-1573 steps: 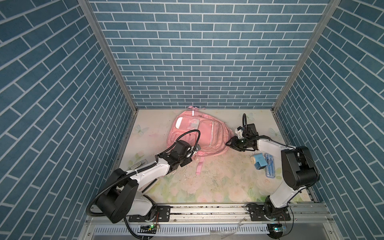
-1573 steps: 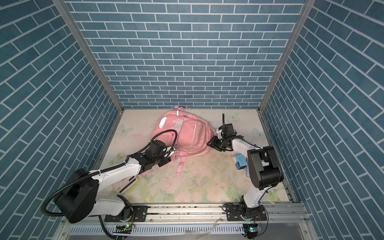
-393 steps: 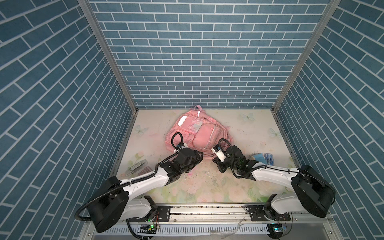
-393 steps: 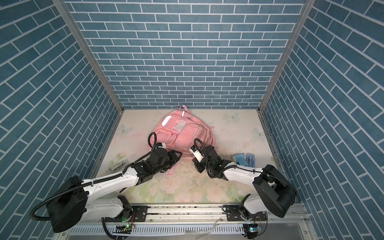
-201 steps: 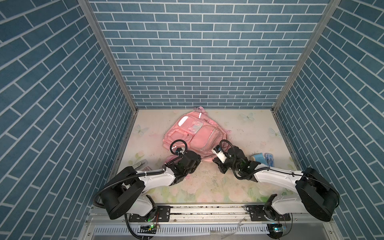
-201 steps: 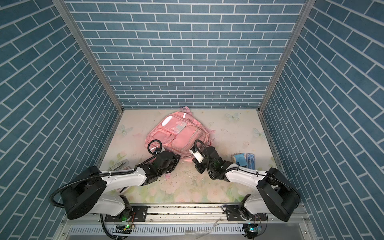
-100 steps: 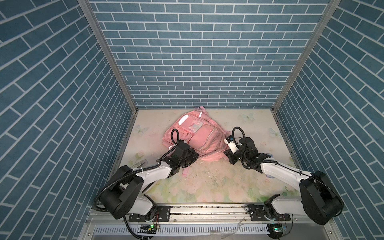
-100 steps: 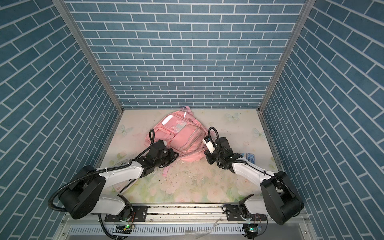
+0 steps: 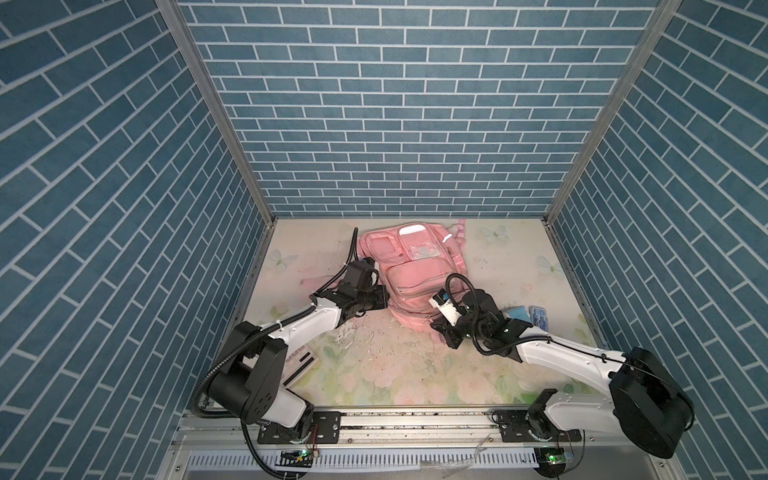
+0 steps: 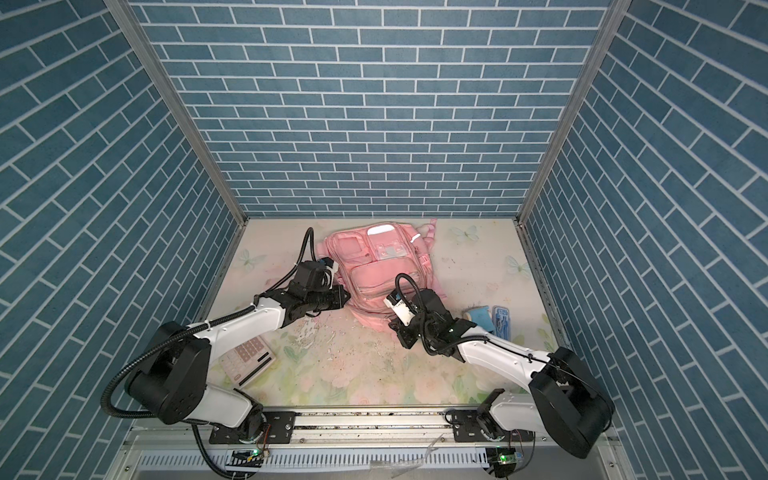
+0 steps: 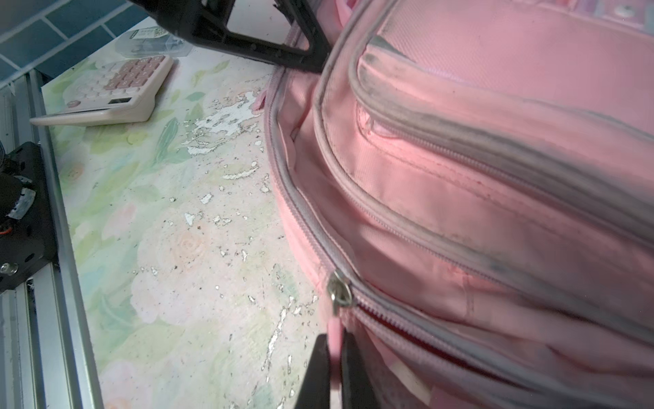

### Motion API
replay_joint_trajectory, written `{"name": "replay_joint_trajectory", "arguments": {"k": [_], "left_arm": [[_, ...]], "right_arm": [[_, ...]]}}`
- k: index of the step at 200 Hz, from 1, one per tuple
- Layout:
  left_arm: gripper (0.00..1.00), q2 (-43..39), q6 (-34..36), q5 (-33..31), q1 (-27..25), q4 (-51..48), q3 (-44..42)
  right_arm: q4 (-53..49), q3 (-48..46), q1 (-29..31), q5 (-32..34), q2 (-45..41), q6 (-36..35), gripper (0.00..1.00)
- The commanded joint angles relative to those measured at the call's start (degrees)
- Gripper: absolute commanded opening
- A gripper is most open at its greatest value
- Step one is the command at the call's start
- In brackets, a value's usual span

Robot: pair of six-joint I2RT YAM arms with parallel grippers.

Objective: Pack the student bag

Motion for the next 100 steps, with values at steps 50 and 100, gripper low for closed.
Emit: {"name": "replay_joint_trajectory", "arguments": {"k": [50,100], "left_arm": [[0.51,-19.59,40.60,5.78,-9.34,7.40,-10.34],[0.51,-11.43,56.36,11.32,-10.71,8.11,-6.91]], "right_arm": [[4.37,-1.10,0.15,-1.43,-1.73,2.63,0.00],[8.04,-4.93,0.16,-2.08,-4.69,5.38,0.00]]}}
